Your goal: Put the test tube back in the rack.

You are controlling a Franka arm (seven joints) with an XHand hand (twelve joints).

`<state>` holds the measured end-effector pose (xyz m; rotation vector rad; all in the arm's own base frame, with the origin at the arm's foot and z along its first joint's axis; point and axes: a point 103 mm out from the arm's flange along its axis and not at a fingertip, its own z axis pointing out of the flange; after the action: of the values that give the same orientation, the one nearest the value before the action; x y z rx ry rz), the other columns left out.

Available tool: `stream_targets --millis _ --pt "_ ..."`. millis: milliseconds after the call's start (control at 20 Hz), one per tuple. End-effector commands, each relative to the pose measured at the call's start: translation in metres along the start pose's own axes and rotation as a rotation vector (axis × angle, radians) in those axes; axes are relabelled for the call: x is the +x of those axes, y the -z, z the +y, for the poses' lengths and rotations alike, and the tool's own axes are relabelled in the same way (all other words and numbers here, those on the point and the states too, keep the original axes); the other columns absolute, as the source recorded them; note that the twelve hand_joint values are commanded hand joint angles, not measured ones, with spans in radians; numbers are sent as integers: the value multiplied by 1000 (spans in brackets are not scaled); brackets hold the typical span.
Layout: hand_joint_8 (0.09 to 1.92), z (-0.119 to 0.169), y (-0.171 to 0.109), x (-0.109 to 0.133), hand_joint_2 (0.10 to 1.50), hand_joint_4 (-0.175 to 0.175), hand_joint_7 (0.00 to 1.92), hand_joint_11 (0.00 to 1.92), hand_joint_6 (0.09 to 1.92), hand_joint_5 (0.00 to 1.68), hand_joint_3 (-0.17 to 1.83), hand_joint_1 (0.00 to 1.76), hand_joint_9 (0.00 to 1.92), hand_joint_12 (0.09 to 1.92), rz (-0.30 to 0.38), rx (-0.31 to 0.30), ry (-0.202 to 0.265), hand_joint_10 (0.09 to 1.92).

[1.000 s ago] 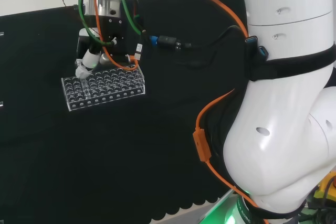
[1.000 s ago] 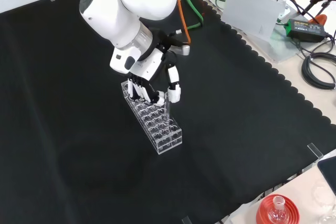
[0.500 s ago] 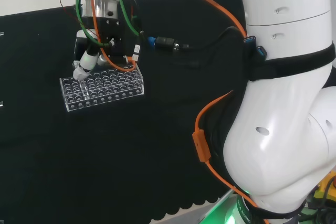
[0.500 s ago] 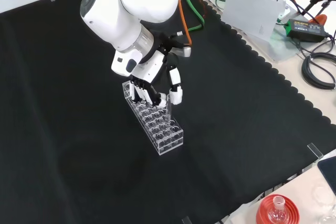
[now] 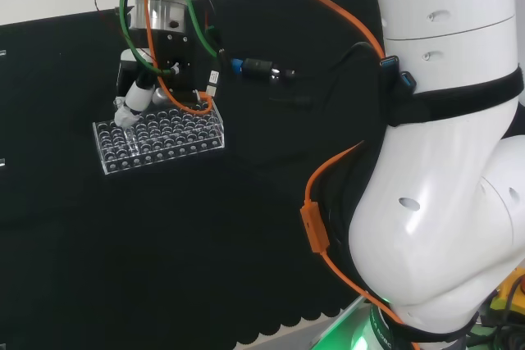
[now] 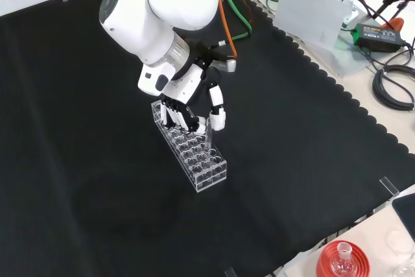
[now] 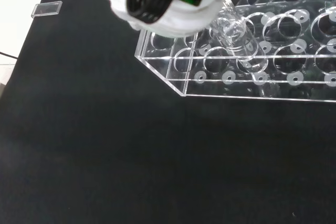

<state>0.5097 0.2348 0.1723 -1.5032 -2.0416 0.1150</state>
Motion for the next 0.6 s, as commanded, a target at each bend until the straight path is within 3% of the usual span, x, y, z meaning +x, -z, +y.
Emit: stream_targets --millis 50,600 --pt "582 1 -3 -2 719 -175 1390 682 720 1220 577 1194 1100 1308 9 2 0 625" --pt "583 6 -14 -4 722 -175 1389 682 722 1217 573 1194 1100 1308 22 16 -2 626"
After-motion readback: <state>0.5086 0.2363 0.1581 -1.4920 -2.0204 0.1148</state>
